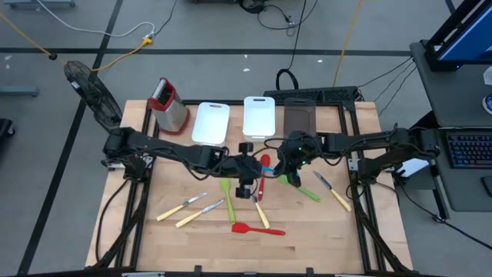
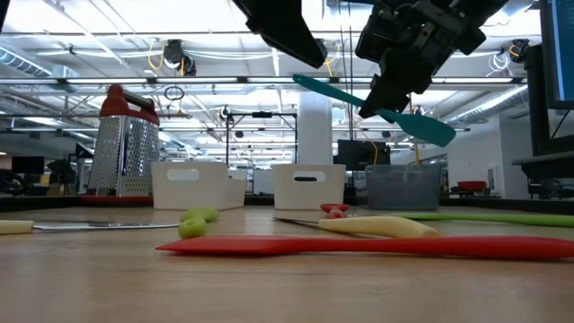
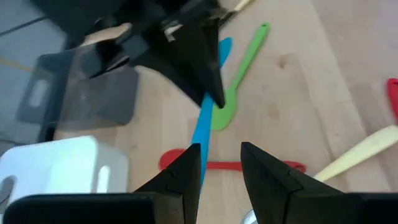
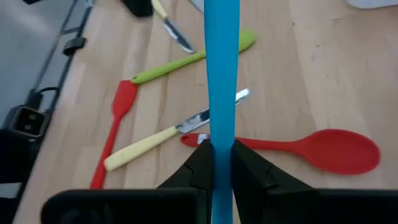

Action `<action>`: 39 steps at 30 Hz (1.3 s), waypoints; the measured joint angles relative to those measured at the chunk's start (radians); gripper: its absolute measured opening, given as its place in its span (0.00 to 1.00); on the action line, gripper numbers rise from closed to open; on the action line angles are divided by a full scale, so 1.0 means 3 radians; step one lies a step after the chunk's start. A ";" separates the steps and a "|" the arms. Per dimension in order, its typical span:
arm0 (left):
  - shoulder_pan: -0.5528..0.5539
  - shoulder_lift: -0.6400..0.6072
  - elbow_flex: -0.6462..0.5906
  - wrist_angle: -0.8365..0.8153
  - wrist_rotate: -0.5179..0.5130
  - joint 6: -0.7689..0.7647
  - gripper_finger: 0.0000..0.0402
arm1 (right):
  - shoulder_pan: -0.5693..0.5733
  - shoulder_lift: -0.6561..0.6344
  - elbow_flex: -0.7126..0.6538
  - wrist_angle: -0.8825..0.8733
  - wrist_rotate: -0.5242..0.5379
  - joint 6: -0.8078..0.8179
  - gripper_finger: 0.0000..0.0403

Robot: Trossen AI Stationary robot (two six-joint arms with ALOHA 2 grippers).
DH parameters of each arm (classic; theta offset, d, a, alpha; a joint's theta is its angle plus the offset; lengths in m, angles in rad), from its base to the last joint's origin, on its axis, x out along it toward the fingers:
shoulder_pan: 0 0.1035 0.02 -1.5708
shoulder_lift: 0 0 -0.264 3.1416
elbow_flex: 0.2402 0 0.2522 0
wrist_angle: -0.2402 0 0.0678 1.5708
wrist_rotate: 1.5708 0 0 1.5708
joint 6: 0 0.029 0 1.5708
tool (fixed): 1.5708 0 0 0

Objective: Pick & Place Kitchen Items
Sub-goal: Put the blue spatula into the left white bin

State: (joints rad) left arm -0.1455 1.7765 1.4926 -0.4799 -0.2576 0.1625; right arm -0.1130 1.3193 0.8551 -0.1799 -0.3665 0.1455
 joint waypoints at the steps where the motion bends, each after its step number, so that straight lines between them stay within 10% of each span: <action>1: -0.0001 0.0063 0.0090 -0.0010 0.0013 0.0022 0.30 | -0.0004 0.0000 0.0000 -0.0002 -0.0008 0.0000 0.06; 12: 0.0006 0.0597 0.0963 -0.0873 -0.0070 0.0128 0.30 | -0.0061 0.0000 0.0000 -0.0164 -0.0001 0.0088 0.06; 39: 0.0075 0.0713 0.0994 -0.0868 0.0009 -0.0060 0.30 | -0.0053 0.0001 0.0000 -0.0032 -0.0282 0.0347 0.06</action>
State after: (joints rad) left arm -0.1230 1.9903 1.7908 -0.7402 -0.2550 0.1444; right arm -0.1287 1.3197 0.8551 -0.1896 -0.4511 0.2497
